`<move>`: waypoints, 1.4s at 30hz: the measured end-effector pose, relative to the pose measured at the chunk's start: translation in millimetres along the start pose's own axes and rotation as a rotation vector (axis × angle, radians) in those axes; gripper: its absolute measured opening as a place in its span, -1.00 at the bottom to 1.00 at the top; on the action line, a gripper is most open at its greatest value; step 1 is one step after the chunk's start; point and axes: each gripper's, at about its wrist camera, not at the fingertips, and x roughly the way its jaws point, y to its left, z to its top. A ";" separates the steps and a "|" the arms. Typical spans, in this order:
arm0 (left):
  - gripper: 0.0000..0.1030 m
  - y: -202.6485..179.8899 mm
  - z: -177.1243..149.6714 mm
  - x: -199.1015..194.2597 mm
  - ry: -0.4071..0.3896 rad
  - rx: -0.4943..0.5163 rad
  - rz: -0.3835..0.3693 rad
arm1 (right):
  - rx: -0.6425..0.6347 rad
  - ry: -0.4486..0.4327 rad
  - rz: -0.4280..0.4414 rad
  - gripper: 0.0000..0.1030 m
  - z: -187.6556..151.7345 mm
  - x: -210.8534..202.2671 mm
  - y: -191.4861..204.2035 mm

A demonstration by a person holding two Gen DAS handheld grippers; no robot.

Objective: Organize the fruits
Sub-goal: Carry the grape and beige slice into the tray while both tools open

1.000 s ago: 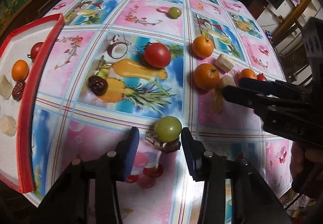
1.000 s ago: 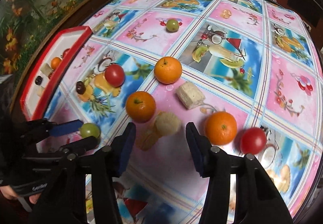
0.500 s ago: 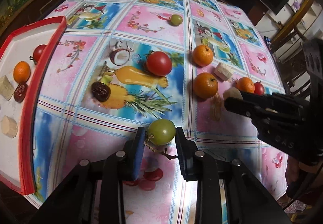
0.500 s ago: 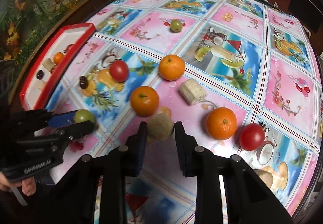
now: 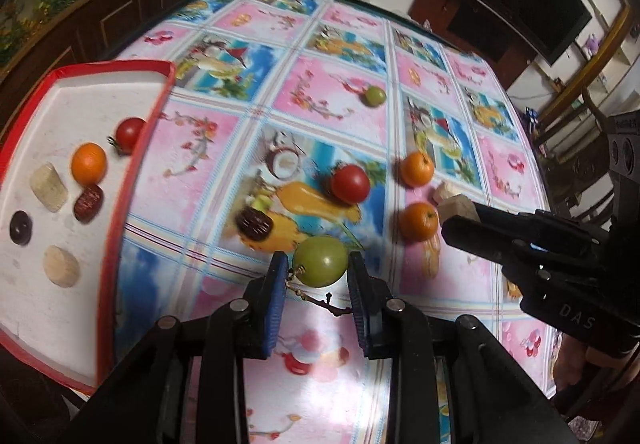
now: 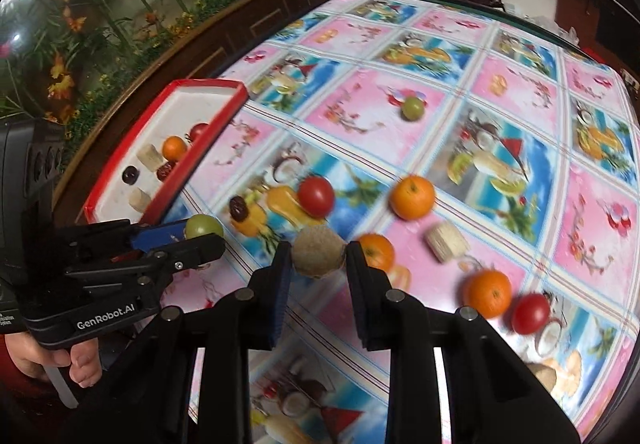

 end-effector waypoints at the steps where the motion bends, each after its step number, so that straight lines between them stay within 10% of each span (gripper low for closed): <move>1: -0.43 2.8 2.0 -1.5 -0.006 -0.006 0.003 | -0.007 0.001 0.004 -0.42 2.6 1.7 2.5; 42: -0.43 171.1 7.8 -58.5 -0.094 -0.284 0.155 | -0.208 0.016 0.168 -0.42 112.7 97.8 136.0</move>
